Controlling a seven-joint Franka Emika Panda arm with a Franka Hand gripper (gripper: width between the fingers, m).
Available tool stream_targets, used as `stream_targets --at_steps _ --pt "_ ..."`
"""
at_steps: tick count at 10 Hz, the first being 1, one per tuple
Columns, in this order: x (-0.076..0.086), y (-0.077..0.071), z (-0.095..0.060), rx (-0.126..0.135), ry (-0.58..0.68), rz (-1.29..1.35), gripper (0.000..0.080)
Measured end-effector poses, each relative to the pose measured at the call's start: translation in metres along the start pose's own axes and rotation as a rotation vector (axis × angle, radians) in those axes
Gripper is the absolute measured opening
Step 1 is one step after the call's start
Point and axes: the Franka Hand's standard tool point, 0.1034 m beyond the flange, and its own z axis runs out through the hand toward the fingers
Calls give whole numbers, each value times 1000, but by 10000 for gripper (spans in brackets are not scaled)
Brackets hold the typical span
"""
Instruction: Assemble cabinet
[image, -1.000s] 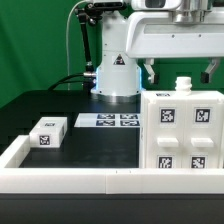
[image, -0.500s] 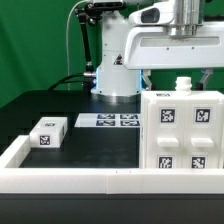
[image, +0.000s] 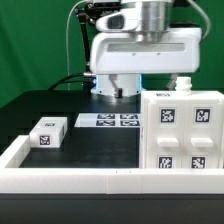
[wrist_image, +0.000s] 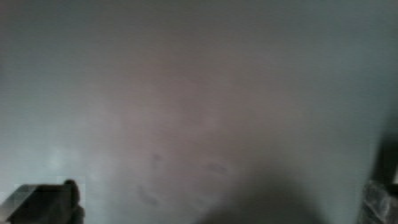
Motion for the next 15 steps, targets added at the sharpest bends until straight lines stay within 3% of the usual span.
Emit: stream_targets --at_steps 1,5,7,8,10,12,15 --pt "-3 17 1 6 -2 30 797" --pt "-6 37 1 0 -3 21 797" --pt "-12 59 2 -8 -6 17 797" --pt "-17 72 6 -13 -9 19 797" --pt "-34 115 17 -19 -26 44 797" --pt "-39 123 21 -18 -33 35 797" --pt "-42 119 29 -17 -45 28 797"
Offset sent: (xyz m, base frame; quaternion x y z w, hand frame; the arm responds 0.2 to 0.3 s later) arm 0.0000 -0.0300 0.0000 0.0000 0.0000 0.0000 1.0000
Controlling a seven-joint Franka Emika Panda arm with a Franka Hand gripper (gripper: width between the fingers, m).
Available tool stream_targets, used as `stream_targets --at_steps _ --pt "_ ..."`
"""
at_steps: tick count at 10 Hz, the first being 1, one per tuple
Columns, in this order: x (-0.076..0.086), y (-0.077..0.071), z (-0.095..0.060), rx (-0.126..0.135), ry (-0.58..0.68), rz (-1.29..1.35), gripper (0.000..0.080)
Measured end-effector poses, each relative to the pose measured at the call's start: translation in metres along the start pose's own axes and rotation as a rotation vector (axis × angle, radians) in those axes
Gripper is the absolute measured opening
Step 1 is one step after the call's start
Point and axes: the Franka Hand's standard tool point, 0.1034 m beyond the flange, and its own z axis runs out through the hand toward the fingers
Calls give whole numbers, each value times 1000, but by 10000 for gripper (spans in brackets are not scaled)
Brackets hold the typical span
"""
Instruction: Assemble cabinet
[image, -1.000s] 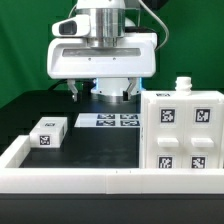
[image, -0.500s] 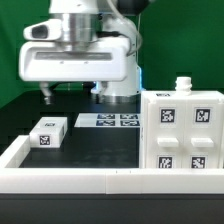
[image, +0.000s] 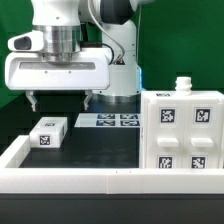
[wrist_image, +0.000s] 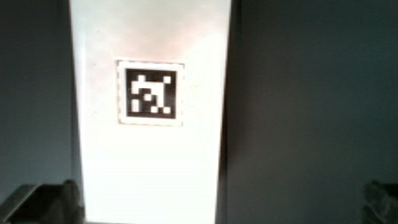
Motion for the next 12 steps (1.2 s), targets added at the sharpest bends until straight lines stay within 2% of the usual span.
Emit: stream_targets --at_steps 3,6,9,12 --pt "-7 11 16 -10 -10 -40 797" --pt "-11 15 28 -20 -12 -49 797" --pt "-17 16 39 -19 -28 -65 797" --pt "-23 24 46 -18 -40 -95 797"
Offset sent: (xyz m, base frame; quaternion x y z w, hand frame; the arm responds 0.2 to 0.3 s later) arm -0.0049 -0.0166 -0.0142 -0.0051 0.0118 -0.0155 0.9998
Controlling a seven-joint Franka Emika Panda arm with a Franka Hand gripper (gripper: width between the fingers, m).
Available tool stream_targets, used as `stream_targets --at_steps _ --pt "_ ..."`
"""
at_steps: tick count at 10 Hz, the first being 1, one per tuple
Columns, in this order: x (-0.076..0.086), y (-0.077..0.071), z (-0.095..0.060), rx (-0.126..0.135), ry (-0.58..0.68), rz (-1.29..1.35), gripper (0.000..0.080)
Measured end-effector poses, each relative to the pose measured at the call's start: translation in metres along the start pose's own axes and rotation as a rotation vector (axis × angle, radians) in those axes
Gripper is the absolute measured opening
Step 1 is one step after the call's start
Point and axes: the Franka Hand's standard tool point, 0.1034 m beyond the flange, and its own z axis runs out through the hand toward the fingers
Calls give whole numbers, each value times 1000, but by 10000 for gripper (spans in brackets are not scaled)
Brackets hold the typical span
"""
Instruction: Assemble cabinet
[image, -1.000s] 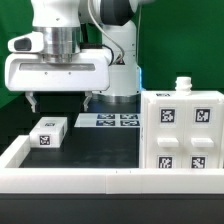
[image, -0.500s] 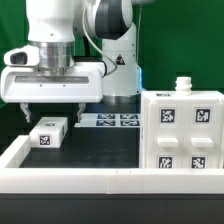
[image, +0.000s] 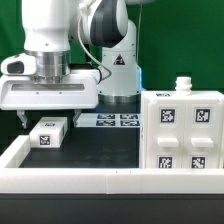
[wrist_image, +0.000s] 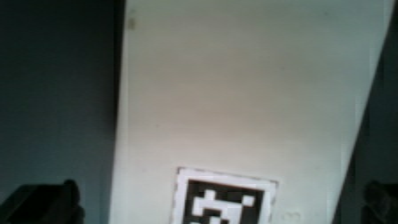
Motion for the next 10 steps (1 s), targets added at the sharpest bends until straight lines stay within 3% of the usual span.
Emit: stream_targets --at_steps 1,2,3,4,9,10 --pt "-1 -1 3 1 -5 -1 797" --pt "-2 -2 4 2 -6 -2 714" --pt "0 -3 3 2 -5 -6 714" --pt "0 -3 3 2 -5 -7 557" --pt "1 -5 1 5 -7 -7 560" --pt "7 -19 -20 22 -8 -23 560"
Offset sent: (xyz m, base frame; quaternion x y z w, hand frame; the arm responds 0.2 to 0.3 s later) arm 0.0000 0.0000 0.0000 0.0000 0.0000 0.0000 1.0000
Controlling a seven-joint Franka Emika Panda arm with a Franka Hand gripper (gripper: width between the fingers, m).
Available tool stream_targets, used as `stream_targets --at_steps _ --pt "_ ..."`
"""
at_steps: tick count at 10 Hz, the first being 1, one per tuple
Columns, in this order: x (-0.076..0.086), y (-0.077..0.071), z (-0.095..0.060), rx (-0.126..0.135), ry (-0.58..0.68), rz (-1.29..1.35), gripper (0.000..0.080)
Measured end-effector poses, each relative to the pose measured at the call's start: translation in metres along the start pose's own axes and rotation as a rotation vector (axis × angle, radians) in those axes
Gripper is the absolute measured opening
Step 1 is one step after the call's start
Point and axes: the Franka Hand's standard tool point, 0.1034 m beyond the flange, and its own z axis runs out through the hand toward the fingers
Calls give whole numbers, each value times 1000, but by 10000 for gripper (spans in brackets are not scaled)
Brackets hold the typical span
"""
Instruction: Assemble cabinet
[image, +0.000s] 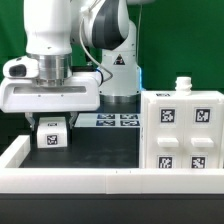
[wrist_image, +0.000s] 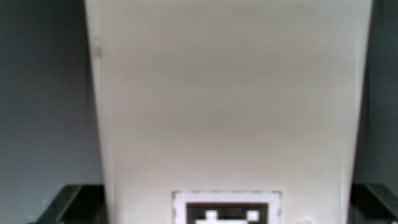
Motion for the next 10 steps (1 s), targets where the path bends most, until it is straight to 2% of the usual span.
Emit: stream_targets --at_steps 1,2,3,4,5,6,7,8,9,10 --pt "11 -16 -25 -7 38 -17 560" --pt "14 -26 -40 11 27 -29 560" --pt "25 -39 -68 18 51 -33 560" --pt "35 -59 -101 33 65 3 560" --pt "40 -71 -113 41 64 53 560" --pt "49 -91 -131 51 49 124 560" --pt "72 -112 -154 45 61 150 560" --pt "87 -122 -158 42 62 168 560" --pt "95 -127 -160 42 57 188 560" --pt "93 -125 -158 42 55 184 560"
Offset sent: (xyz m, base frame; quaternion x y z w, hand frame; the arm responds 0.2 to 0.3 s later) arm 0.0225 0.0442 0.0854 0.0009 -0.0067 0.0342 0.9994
